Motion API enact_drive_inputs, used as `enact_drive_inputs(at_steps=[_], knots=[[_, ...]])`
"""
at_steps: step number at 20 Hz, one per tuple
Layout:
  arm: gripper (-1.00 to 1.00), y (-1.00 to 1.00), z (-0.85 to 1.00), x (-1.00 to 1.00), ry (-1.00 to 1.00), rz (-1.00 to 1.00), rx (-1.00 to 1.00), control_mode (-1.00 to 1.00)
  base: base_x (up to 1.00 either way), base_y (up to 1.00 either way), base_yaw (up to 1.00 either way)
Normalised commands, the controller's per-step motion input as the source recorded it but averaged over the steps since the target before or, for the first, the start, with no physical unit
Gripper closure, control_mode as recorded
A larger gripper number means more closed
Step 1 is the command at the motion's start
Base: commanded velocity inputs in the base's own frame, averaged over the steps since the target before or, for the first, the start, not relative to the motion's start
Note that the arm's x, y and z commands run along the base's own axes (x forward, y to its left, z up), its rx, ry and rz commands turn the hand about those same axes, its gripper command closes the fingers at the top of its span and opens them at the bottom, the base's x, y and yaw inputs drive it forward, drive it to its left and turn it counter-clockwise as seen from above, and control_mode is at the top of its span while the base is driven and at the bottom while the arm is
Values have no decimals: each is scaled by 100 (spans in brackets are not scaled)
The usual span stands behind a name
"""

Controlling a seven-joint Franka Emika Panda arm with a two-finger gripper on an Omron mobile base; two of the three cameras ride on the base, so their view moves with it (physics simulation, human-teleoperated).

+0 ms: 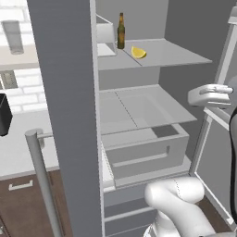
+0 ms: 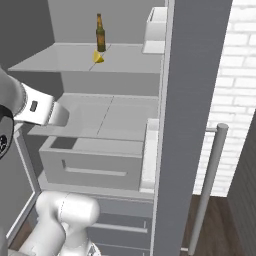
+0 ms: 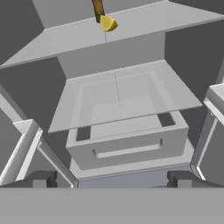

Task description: Grab a lemon wedge from the fridge and one ice cube from the ice bowl, and put them in the glass of lemonade.

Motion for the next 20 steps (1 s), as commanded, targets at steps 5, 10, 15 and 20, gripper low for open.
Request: enact_drive_inputs(at_steps=[5,10,15,20], knots=[[-100,2,39,-1,-1,0,-7,-100,0,0,0],[-100,0,20,5,1,0,-2,-100,0,0,0],[-100,-14,-6,12,-5,11,1,-100,0,0,0],[-100,-1,-19,40,-26,3,0,-100,0,0,0]])
